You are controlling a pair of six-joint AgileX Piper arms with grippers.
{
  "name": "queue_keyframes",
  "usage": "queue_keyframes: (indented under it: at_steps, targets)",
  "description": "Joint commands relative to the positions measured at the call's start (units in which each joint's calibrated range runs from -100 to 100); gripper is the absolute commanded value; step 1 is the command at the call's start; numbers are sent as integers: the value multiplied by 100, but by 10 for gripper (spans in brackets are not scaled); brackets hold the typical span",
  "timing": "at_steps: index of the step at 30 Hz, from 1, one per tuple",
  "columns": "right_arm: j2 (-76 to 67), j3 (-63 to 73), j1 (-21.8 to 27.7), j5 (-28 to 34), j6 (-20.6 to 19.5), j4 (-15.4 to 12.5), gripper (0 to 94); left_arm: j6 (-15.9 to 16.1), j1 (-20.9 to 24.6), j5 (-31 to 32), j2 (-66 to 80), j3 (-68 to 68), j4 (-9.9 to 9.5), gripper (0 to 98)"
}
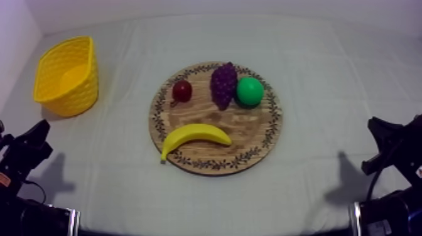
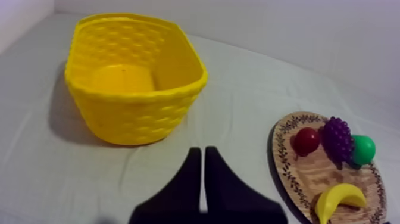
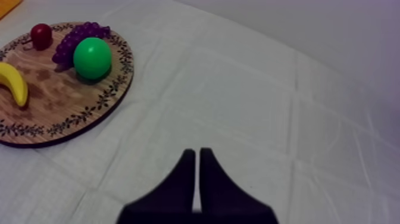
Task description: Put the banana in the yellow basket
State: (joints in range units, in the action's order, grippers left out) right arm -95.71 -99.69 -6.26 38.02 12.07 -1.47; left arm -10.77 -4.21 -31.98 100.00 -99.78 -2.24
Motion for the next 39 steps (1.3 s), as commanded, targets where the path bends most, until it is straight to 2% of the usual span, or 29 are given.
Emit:
queue_keyframes:
  at_steps: [1,19,26,30,34,36,39]
  targets:
    - [-4,3,-1,-3,2,-2,5,0,-3,-3,0,0,2,2]
    - [-4,3,-1,-3,2,-2,5,1,114,-3,0,0,2,2]
    - [-4,3,-1,-3,2,-2,5,373,141,-34,-10,10,-11,4]
    - [-4,3,-1,-3,2,-2,5,362,-75,714,-357,13,-239,10]
    - [-4,3,-1,-3,2,-2,5,26,-384,1850,-1330,392,-774,5]
    - [-4,3,-1,-3,2,-2,5,-43,-553,2116,-1928,922,-911,3]
    - [-4,3,-1,-3,2,-2,5,10,-883,2169,-2651,1926,-1000,2]
